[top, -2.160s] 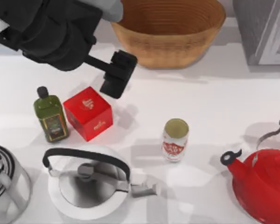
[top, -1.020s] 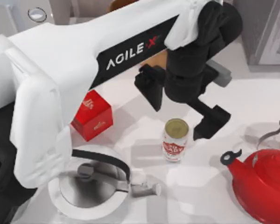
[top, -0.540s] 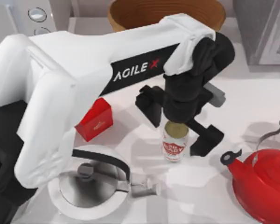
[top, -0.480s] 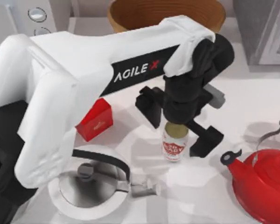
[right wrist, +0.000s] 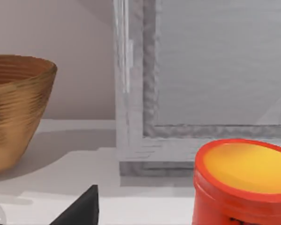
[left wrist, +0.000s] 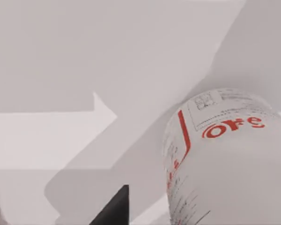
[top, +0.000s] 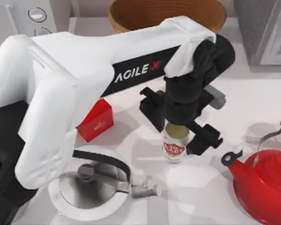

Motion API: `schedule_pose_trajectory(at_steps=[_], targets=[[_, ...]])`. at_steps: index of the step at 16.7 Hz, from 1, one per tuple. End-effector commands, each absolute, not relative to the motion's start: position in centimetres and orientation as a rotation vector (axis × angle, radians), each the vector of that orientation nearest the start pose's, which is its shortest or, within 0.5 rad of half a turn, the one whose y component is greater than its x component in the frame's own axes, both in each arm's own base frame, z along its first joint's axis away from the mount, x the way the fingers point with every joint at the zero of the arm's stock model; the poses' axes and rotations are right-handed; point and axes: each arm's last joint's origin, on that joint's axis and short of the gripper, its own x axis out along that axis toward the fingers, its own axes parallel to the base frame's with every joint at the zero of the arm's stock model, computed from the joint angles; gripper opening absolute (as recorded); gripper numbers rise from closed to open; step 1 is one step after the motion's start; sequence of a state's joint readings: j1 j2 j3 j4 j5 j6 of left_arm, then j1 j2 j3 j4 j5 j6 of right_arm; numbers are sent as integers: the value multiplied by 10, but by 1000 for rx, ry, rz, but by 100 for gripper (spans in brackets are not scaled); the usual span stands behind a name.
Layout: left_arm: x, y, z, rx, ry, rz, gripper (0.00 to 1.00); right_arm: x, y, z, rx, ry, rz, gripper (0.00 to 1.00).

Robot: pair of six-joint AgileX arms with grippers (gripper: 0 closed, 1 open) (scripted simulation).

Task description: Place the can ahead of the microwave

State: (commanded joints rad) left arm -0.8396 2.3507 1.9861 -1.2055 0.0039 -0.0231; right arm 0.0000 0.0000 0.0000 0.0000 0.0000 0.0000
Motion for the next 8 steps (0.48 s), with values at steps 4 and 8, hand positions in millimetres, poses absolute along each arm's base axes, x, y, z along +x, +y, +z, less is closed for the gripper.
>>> schedule_pose_trajectory(at_steps=[4, 8], targets=[[313, -340, 157, 630, 1477, -629, 32, 106, -1, 160, 0, 0, 0, 100], [313, -340, 157, 630, 1477, -629, 2, 106, -1, 160, 0, 0, 0, 100]])
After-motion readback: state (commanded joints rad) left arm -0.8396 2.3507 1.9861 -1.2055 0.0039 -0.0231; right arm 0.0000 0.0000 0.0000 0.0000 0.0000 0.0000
